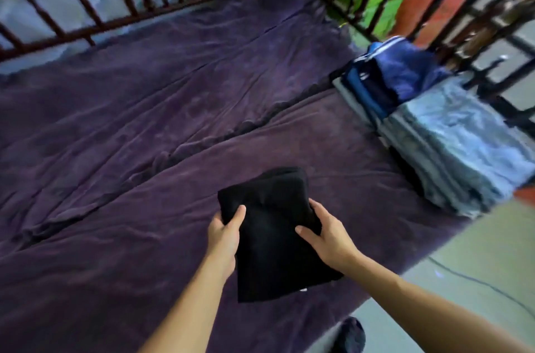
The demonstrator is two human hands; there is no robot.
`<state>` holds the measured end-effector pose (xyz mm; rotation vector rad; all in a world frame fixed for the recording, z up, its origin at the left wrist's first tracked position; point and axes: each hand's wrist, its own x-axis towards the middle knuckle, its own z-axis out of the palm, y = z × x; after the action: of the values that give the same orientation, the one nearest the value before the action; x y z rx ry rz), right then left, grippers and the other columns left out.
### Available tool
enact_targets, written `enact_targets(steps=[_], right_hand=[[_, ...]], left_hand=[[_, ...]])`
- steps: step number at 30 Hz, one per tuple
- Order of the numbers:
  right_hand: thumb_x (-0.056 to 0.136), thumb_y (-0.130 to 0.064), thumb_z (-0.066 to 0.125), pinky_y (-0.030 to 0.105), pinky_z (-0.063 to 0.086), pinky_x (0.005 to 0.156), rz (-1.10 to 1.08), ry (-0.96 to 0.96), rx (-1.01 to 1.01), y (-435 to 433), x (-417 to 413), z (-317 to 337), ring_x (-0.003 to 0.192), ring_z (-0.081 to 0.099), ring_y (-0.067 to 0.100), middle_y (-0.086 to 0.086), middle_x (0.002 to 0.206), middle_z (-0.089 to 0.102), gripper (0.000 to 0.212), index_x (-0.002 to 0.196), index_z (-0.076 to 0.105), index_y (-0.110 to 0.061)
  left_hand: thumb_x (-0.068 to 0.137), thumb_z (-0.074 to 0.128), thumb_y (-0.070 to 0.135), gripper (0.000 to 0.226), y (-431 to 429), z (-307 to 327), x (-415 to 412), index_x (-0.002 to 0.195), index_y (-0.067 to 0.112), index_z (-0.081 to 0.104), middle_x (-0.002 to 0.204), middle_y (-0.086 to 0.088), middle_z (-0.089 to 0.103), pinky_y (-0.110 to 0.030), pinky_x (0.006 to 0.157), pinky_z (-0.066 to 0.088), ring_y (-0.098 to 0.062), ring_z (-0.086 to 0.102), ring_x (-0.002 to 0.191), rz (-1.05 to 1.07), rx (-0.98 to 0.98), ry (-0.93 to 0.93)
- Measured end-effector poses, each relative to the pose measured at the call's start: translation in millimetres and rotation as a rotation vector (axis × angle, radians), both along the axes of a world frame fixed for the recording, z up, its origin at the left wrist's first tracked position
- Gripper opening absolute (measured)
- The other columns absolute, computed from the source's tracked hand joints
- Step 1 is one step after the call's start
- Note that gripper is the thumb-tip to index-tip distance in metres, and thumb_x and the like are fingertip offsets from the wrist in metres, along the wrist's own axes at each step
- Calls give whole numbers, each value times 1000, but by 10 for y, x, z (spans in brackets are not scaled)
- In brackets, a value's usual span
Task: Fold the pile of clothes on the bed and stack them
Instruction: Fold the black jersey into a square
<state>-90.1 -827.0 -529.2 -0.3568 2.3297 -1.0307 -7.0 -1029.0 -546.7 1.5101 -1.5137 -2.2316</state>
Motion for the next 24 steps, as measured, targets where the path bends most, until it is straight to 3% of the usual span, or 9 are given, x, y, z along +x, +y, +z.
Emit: enact_targets(steps=[2, 7, 12, 19, 24], right_hand=[[87, -32, 67, 36, 45, 100, -8, 23, -17, 476, -291, 194, 118, 57, 14, -11, 126, 62, 63, 142, 38, -33], [87, -34, 67, 36, 43, 102, -25, 108, -3, 1630, -1011, 669, 121, 54, 13, -10, 131, 58, 65, 144, 36, -31], [87, -36, 67, 33, 42, 102, -25, 140, 29, 2447, -1790, 1068, 121, 53, 13, -9, 132, 56, 65, 144, 37, -29], [87, -31, 69, 31, 41, 98, 42, 288, 71, 2713, -3264, 1435, 119, 53, 20, 1, 131, 57, 59, 139, 44, -23], [86, -31, 70, 29, 42, 92, 46, 289, 70, 2524, -4525, 1482, 109, 56, 17, -5, 119, 58, 59, 139, 45, -25]], left_hand=[[83, 72, 35, 26, 455, 194, -335, 107, 30, 61, 109, 4, 67, -30, 76, 52, -16, 64, 99, -28, 11, 23], [84, 72, 33, 38, 1558, 621, -1130, 117, 19, 59, 114, -3, 67, -45, 96, 51, -24, 64, 103, -82, 27, 65], [84, 73, 32, 36, 2343, 1006, -1895, 114, 19, 61, 114, -5, 68, -46, 96, 51, -25, 65, 103, -116, 64, 127], [85, 71, 29, 43, 2668, 1286, -3258, 123, 12, 57, 113, -9, 68, -42, 90, 54, -27, 67, 100, -77, 114, 235], [85, 71, 27, 48, 2572, 1267, -4433, 127, 11, 55, 117, -11, 66, -46, 89, 55, -29, 67, 100, 0, 130, 298]])
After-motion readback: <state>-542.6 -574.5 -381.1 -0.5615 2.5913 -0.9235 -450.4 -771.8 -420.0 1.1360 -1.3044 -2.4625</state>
